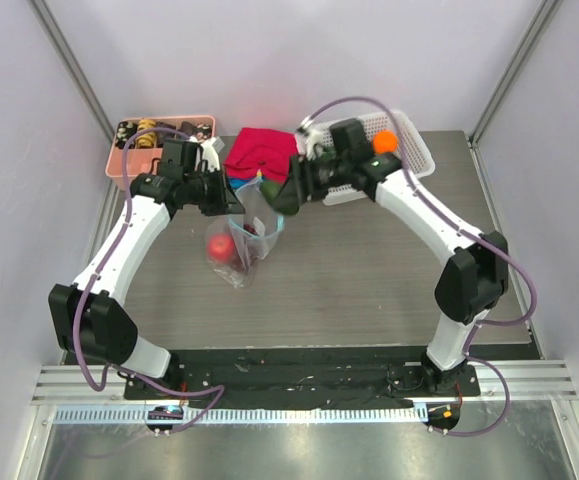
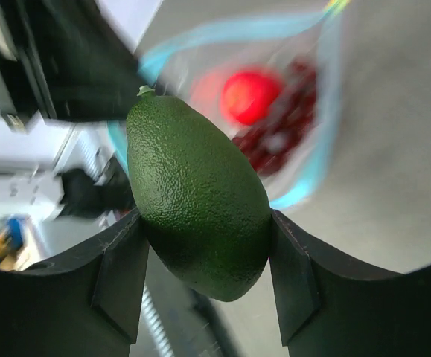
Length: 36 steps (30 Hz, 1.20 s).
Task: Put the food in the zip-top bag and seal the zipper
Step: Place the fake fruit in the zipper food storage bag.
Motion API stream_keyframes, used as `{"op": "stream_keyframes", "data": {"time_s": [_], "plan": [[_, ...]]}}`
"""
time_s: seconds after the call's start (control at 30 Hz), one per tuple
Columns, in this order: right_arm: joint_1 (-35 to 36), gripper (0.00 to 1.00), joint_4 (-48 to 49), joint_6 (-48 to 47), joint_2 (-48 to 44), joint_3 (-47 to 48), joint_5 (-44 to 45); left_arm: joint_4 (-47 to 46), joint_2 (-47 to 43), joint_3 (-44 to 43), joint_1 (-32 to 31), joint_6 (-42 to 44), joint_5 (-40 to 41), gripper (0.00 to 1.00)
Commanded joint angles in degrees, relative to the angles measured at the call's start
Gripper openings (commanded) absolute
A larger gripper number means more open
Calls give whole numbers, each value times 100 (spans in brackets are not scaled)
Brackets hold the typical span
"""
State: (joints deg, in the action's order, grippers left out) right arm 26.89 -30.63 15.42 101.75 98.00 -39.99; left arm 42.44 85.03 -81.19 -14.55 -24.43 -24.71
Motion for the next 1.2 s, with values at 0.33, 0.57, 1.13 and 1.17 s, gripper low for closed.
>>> {"op": "stream_keyframes", "data": {"time_s": [0.33,0.57,1.13,1.17], "plan": [[861,14,-101,743,1161,745,377,-368,-92,41,40,-98,-377,0],[861,87,-75,673,1268,1222,396,-385,-92,42,57,-115,-350,0],[-1668,90,21,-3136,2014,2189,-97,-526,-66,112,119,-194,-702,0],[-1757,87,214,-3411,2145,2163,-158,-526,-75,129,119,-186,-702,0]]}}
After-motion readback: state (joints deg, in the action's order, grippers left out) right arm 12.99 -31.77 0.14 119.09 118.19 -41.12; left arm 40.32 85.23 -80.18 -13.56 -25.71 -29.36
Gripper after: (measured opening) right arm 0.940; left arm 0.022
